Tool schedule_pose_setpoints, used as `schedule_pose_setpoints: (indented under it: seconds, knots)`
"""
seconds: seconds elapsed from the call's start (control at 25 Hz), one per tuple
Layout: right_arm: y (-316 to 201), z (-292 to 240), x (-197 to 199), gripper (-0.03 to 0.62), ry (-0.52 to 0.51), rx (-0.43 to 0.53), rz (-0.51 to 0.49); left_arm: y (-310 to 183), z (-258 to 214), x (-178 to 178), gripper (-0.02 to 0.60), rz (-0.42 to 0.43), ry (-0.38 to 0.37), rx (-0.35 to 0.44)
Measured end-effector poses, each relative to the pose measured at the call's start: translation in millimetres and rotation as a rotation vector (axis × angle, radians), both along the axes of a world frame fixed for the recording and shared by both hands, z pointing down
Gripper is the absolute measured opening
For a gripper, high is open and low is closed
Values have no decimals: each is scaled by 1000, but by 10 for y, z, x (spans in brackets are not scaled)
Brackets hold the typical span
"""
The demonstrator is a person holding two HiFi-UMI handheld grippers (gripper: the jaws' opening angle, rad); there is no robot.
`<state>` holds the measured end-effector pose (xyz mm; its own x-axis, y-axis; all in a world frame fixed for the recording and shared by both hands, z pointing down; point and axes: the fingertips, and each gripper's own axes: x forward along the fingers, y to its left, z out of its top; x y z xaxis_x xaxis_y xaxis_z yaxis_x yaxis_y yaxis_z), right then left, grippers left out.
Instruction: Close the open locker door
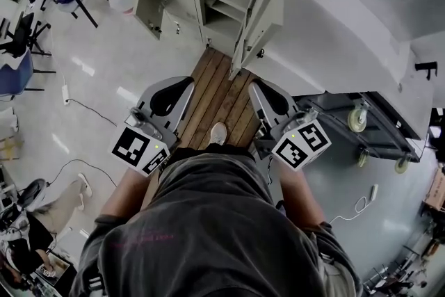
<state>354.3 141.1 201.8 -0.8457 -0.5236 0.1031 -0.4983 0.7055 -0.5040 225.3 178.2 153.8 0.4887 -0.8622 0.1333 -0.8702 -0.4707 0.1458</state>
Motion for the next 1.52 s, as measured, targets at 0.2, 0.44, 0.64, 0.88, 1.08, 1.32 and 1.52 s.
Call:
schedule_pose_setpoints:
  seconds: [0.2,0.44,0.64,0.88,1.08,1.32,1.52]
  knots:
    - [-149,87,41,25,-1,-13,4,-123,57,-28,15,-19,-4,-6]
    - [-350,222,132,25,10,13,30,-302,180,-46,15,-19,-4,22]
    - [-565,490,288,25,31,21,92,-541,394,-71,15,-3,3,40]
    - [-779,833,400,25,40,8,180,-900,685,-106,15,53,5,40]
    - [-942,1000,410,25,45,-5,290,-1174,875,-241,15,132,0,20]
    - [-1010,1075,401,25,84,-24,450,-1442,993,-555,15,241,8,-8]
    - [-998,1027,439,26,123,-20,606,-1655,970,-831,15,331,16,-6]
